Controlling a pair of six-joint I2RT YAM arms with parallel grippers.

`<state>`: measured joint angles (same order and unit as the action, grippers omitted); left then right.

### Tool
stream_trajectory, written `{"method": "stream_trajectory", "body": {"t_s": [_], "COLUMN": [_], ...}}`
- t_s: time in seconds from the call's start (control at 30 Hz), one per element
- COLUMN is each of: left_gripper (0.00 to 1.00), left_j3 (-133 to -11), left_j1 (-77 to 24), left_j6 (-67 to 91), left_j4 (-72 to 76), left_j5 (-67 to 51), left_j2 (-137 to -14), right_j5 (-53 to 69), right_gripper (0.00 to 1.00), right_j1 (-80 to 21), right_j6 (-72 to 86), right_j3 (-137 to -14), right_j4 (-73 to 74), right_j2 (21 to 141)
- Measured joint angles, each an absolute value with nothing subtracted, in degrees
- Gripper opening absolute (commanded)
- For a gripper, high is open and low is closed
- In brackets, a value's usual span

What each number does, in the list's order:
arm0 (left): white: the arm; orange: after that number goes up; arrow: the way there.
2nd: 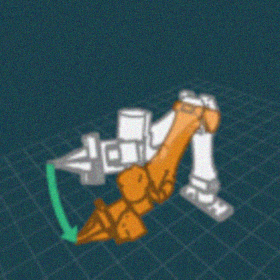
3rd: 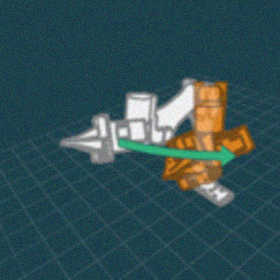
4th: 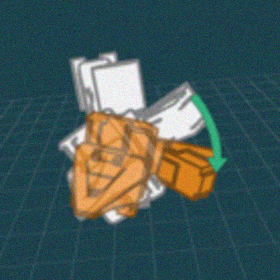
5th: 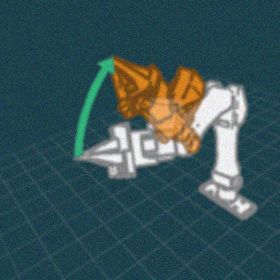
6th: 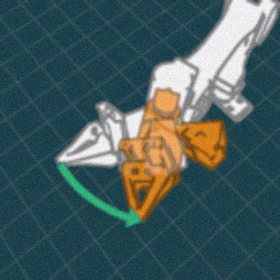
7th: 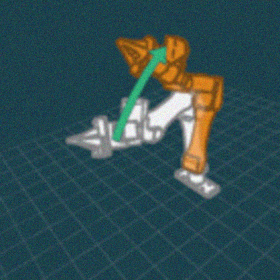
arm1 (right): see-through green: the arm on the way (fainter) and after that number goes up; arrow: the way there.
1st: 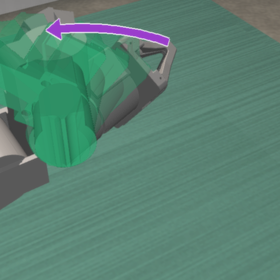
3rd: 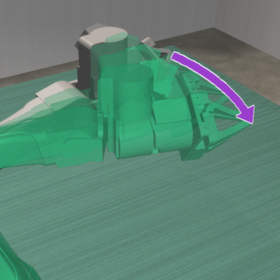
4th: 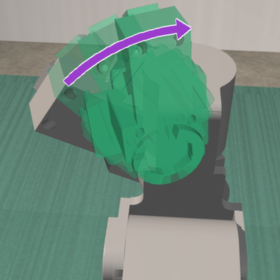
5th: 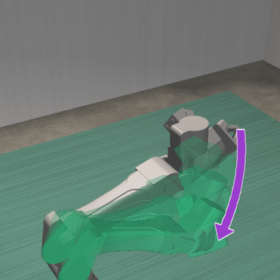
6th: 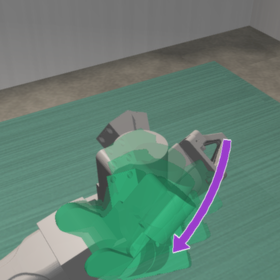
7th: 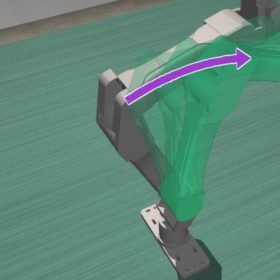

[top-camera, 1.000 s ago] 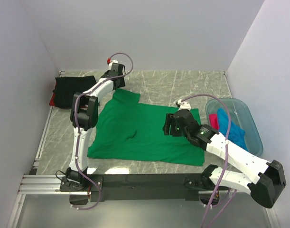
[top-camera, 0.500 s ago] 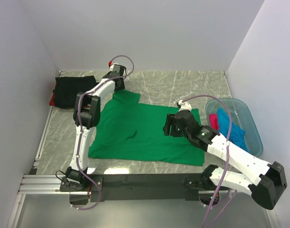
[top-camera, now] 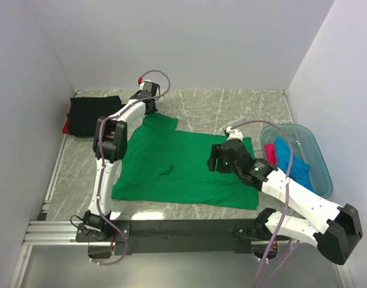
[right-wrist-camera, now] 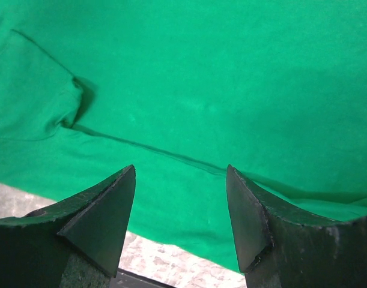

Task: Fold and stack the t-shirts
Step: Fold the tshirt

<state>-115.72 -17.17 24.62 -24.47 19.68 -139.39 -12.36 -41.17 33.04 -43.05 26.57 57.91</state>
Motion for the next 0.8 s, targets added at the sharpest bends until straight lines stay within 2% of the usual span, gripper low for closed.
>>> {"method": "stream_trajectory", "body": {"t_s": [0.27,0.5,0.8], "left_gripper": [0.0,0.0,0.0], "left_j3": [-111.81,-103.35,-103.11], "left_j1": [-17.17,-16.95,-16.62], "left_j6": [24.08,24.1,24.25], "left_j4": [-21.08,-18.22,-15.0], "left_j5": [20.03,20.29,18.41], "left_j2": [-137.73,-130.39,-124.29], "right_j5": [-12.4,-13.8,-16.71], "right_gripper": [0.69,0.69,0.69], "right_j1": [-31.92,-21.58,-13.28], "right_j6": [29.56,25.78,25.58], "right_j3": [-48.23,-60.99,-74.87], "right_j4": [26.79,26.28,28.27], "right_j2": [65.95,82.06,102.56]}}
